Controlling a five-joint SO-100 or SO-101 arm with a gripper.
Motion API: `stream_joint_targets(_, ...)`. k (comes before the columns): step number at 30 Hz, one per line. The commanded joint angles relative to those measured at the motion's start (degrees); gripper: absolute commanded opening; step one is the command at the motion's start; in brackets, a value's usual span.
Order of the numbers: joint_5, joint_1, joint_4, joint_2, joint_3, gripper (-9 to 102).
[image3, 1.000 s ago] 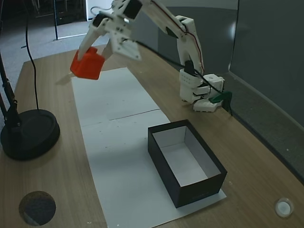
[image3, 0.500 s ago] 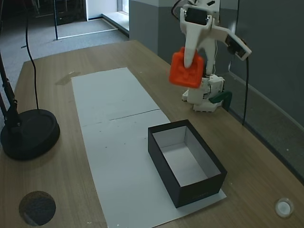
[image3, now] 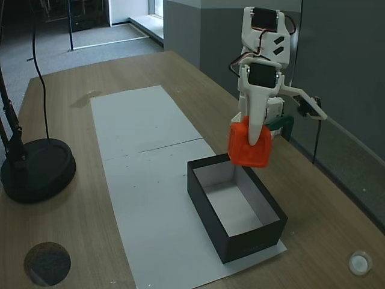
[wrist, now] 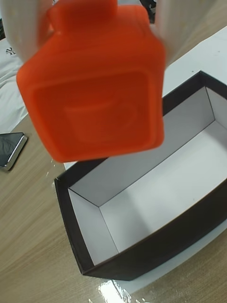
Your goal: Grab a orange square and put it in the box.
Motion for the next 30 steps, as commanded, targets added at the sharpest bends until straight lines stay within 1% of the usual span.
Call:
stream_joint_targets(1,0.3,0.0,-3.5,0.6,1.5,4)
stream_joint_targets(9,0.5,-3.2,-12.2,-2.0,10.5,4)
stream_joint_targets(13,1.8,-3.1,-12.7,-6.0,9.8,4)
stream_joint_targets(25,1.6,-3.3,-16.6,-8.0,10.6,4)
stream_joint_targets(30,1.6,-2.9,-17.8,-11.3,10.6,4)
